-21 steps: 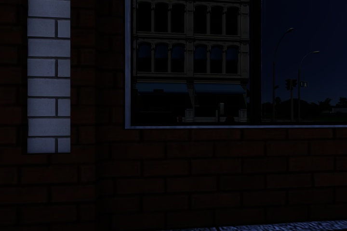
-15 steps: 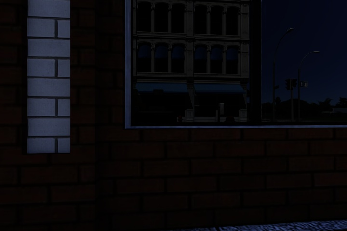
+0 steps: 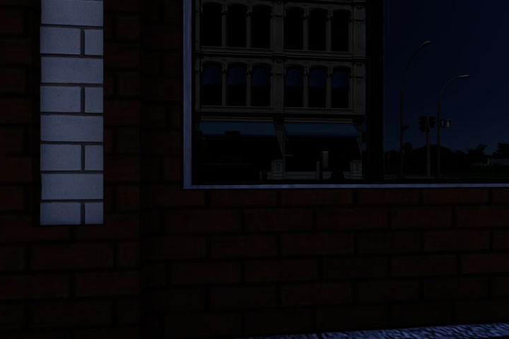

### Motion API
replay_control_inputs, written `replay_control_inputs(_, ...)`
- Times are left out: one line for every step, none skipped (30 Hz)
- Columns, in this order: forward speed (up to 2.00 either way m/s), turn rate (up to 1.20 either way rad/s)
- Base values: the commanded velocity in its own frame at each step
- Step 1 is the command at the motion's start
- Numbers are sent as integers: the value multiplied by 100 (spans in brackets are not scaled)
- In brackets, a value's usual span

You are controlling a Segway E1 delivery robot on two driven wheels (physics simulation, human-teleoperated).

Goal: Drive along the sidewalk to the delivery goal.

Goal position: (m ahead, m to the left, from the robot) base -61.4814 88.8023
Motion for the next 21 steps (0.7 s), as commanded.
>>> replay_control_inputs(0, 0)
replay_control_inputs(0, 0)
replay_control_inputs(0, 0)
replay_control_inputs(0, 0)
replay_control_inputs(0, 0)
replay_control_inputs(0, 0)
replay_control_inputs(0, 0)
replay_control_inputs(0, 0)
replay_control_inputs(0, 0)
replay_control_inputs(0, 7)
replay_control_inputs(0, 16)
replay_control_inputs(0, 22)
replay_control_inputs(0, 22)
replay_control_inputs(0, 25)
replay_control_inputs(-1, 26)
replay_control_inputs(-7, 32)
replay_control_inputs(-10, 40)
replay_control_inputs(-10, 40)
replay_control_inputs(-14, 48)
replay_control_inputs(-26, 50)
replay_control_inputs(-32, 51)
